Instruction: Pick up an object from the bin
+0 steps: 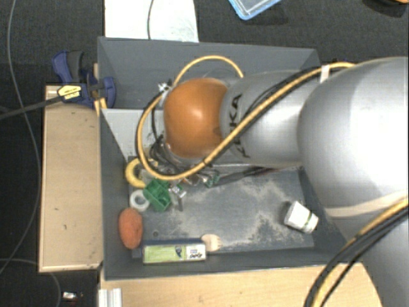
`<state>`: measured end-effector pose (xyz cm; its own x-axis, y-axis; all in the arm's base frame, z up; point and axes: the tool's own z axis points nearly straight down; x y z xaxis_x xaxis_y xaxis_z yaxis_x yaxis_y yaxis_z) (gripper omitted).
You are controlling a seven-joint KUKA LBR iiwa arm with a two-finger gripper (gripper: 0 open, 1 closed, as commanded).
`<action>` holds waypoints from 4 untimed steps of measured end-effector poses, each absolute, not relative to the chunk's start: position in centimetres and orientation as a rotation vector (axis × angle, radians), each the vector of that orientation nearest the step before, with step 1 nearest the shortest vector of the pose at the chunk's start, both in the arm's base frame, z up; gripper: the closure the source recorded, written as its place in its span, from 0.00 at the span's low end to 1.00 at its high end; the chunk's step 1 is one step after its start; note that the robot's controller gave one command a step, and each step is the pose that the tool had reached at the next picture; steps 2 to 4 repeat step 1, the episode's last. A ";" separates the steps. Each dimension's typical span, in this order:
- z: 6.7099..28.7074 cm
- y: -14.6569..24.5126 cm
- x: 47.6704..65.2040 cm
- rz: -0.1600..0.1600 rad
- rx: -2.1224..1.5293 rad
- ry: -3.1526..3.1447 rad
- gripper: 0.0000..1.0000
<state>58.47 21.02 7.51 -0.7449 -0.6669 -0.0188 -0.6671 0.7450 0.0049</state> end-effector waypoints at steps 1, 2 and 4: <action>7.8 20.3 56.3 0.011 -1.358 2.803 1.00; 7.8 20.3 56.3 0.011 -1.358 2.803 1.00; 7.8 20.3 56.3 0.011 -1.358 2.803 1.00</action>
Offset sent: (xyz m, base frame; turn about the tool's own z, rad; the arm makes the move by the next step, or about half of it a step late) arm -0.0024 -0.0069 0.0030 -0.0330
